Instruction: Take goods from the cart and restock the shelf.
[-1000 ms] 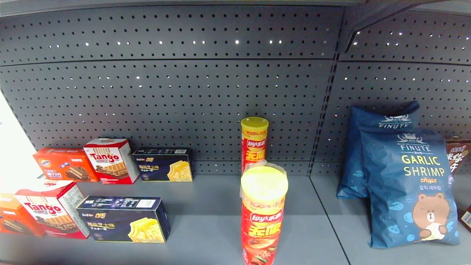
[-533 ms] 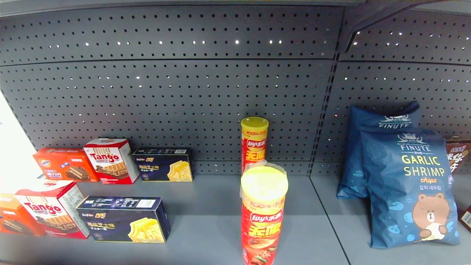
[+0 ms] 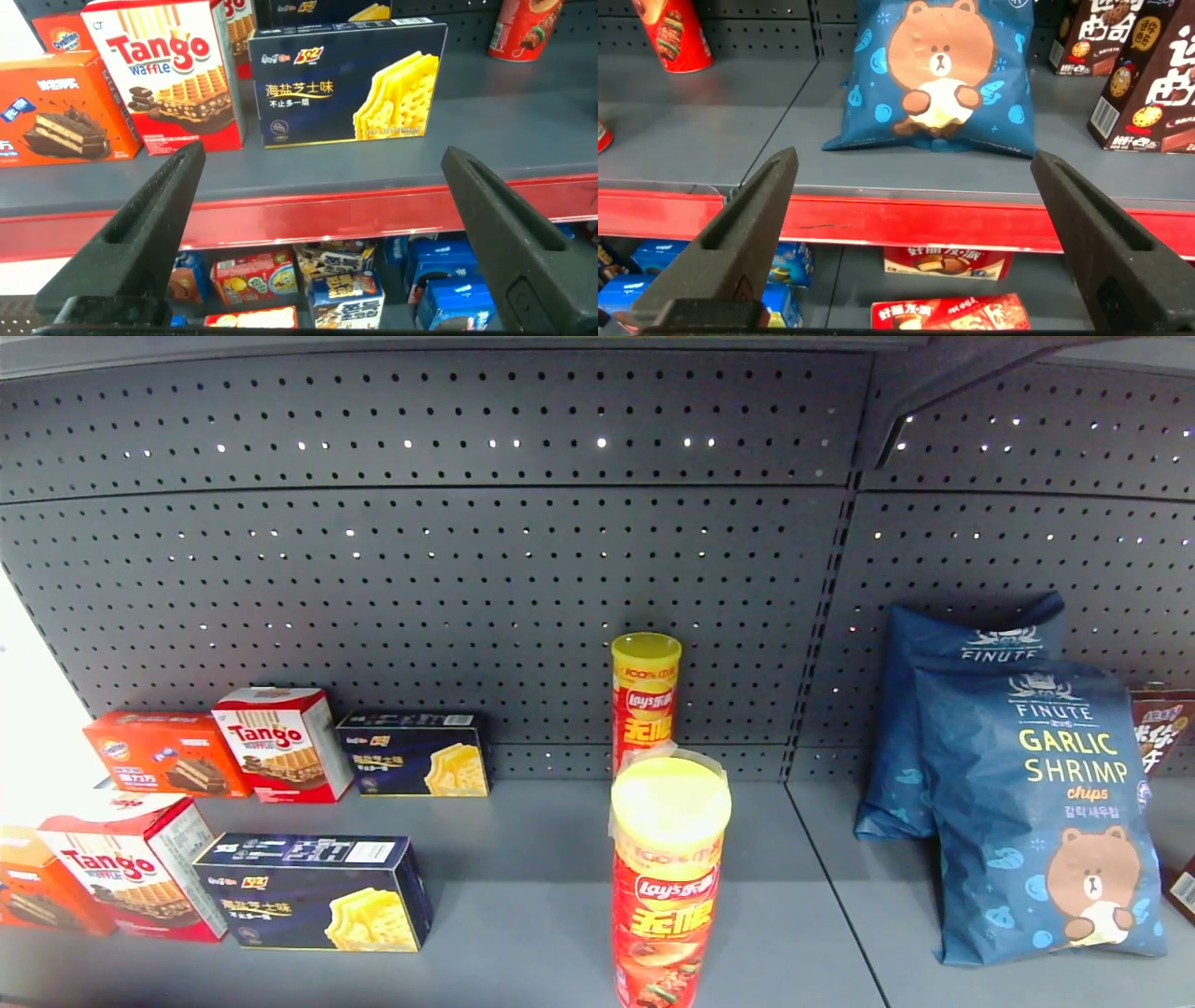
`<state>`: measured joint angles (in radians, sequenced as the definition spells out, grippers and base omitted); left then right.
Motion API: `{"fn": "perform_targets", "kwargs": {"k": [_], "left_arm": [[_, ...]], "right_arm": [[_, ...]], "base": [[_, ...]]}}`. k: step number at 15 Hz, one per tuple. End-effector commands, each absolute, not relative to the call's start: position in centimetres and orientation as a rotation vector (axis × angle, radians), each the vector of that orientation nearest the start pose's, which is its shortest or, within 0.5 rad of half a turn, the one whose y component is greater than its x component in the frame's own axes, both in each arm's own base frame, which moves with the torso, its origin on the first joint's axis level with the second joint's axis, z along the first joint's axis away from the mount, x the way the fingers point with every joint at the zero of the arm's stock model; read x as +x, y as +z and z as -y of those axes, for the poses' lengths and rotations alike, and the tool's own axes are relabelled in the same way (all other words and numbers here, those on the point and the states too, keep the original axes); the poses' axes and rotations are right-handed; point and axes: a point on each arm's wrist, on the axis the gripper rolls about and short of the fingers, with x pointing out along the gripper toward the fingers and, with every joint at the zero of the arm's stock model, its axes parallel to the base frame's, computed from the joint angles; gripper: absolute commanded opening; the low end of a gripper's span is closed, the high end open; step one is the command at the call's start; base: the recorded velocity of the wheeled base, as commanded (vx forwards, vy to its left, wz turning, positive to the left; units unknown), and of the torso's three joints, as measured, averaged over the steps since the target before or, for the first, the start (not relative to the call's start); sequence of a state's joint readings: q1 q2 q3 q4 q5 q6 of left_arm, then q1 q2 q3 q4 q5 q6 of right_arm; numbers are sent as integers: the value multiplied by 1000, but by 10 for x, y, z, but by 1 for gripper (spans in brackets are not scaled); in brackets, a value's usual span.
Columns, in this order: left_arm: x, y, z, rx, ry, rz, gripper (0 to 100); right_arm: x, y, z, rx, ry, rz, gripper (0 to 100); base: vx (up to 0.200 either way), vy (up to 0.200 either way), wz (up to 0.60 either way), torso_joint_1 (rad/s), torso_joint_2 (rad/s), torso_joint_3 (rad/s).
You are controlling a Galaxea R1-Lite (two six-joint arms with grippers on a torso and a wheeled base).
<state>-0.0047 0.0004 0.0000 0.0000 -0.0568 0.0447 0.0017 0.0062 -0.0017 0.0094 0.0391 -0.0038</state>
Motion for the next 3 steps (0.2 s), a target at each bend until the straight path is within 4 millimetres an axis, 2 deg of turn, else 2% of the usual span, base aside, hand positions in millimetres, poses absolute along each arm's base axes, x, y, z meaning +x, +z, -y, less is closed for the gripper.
{"fn": "perform_targets", "kwargs": {"k": [1,3], "left_arm": [[-23,75,1,44,-61,1,100],[-23,75,1,44,-61,1,100]], "right_arm": [[-22,75,-1,-4,41,-15,100],[-22,75,-1,-4,41,-15,100]], "base": [[0,0,0,0,0,0],[0,0,0,0,0,0]]}}
